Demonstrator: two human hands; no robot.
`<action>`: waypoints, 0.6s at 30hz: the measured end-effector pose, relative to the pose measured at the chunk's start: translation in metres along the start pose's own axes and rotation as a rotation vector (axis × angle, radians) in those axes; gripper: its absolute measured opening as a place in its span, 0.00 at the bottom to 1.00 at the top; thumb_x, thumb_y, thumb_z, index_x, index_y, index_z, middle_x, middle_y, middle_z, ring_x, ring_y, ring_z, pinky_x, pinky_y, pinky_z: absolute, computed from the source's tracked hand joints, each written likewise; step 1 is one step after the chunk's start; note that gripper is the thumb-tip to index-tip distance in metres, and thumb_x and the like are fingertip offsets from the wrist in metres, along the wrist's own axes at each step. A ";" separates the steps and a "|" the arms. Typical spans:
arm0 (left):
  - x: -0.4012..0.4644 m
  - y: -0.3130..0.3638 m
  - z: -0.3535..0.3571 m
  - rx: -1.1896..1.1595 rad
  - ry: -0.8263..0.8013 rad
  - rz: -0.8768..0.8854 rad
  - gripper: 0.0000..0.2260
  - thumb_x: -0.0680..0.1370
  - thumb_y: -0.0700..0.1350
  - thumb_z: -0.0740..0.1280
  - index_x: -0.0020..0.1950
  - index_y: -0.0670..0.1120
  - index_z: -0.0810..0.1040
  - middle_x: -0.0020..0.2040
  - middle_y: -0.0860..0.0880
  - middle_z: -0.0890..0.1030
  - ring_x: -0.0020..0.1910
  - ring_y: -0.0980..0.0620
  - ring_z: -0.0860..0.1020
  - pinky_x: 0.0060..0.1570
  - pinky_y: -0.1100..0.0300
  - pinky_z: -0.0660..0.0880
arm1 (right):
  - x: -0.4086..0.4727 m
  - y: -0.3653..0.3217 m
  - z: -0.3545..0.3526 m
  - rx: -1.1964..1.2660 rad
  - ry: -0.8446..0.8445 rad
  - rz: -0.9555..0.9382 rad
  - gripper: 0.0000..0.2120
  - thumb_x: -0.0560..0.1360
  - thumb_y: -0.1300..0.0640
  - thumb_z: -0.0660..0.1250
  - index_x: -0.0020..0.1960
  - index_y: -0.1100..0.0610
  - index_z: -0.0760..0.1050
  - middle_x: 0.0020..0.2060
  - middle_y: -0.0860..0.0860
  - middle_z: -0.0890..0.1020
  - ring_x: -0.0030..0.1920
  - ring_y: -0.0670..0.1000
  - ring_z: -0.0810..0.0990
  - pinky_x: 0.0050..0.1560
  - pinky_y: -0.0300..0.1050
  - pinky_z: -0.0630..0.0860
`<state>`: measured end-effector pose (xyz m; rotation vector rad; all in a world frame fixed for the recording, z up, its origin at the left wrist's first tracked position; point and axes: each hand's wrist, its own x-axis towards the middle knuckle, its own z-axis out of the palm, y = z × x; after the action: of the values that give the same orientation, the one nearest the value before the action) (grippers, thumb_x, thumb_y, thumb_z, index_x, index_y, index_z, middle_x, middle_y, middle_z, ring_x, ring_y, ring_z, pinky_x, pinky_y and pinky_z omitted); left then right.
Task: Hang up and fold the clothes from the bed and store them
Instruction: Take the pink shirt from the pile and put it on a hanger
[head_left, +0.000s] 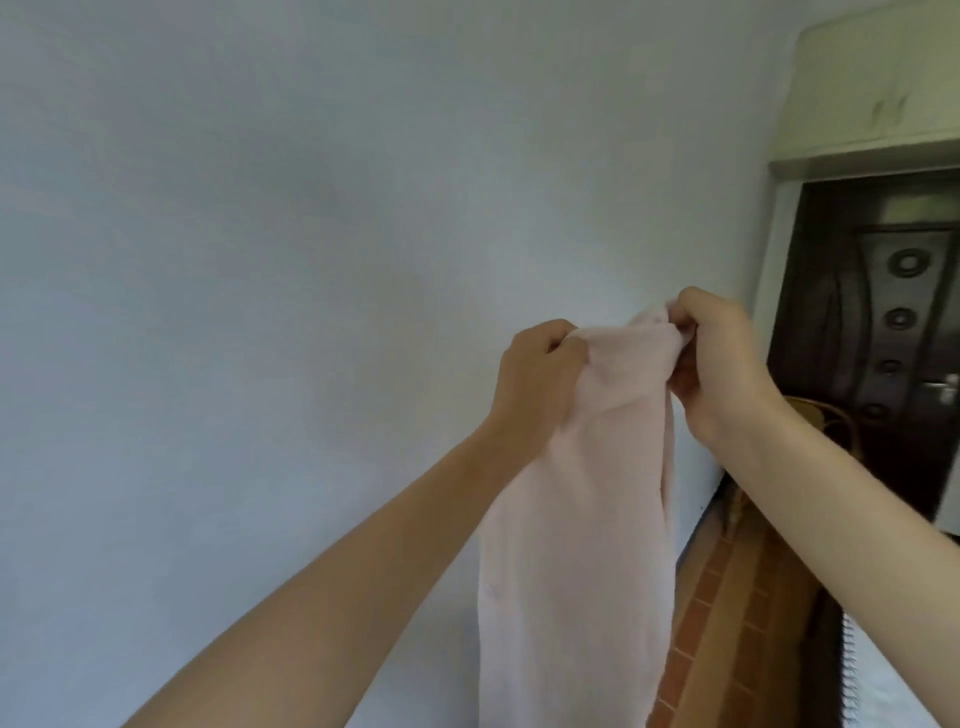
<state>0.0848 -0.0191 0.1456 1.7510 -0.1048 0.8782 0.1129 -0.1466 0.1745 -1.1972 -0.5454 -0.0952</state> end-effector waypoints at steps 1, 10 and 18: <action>0.006 -0.005 0.006 -0.036 -0.023 0.003 0.16 0.75 0.36 0.60 0.31 0.49 0.60 0.28 0.54 0.60 0.31 0.53 0.59 0.33 0.56 0.55 | 0.003 0.002 -0.002 -0.023 0.025 -0.007 0.28 0.75 0.65 0.53 0.17 0.53 0.69 0.21 0.47 0.72 0.23 0.45 0.68 0.26 0.35 0.64; 0.056 -0.048 0.051 -0.144 -0.164 0.025 0.18 0.73 0.34 0.60 0.29 0.50 0.59 0.27 0.55 0.59 0.32 0.52 0.59 0.33 0.56 0.55 | 0.042 0.025 -0.029 -0.123 0.348 0.008 0.11 0.76 0.63 0.56 0.34 0.60 0.68 0.22 0.48 0.73 0.22 0.44 0.68 0.22 0.30 0.64; 0.108 -0.088 0.106 -0.160 -0.195 0.040 0.16 0.72 0.34 0.60 0.30 0.49 0.58 0.26 0.55 0.58 0.32 0.51 0.58 0.33 0.55 0.54 | 0.103 0.051 -0.069 -0.185 0.414 -0.018 0.03 0.73 0.64 0.56 0.43 0.60 0.68 0.32 0.54 0.65 0.28 0.46 0.63 0.23 0.33 0.60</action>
<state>0.2578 -0.0390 0.1293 1.6852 -0.3305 0.7053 0.2441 -0.1674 0.1595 -1.3076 -0.1856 -0.4060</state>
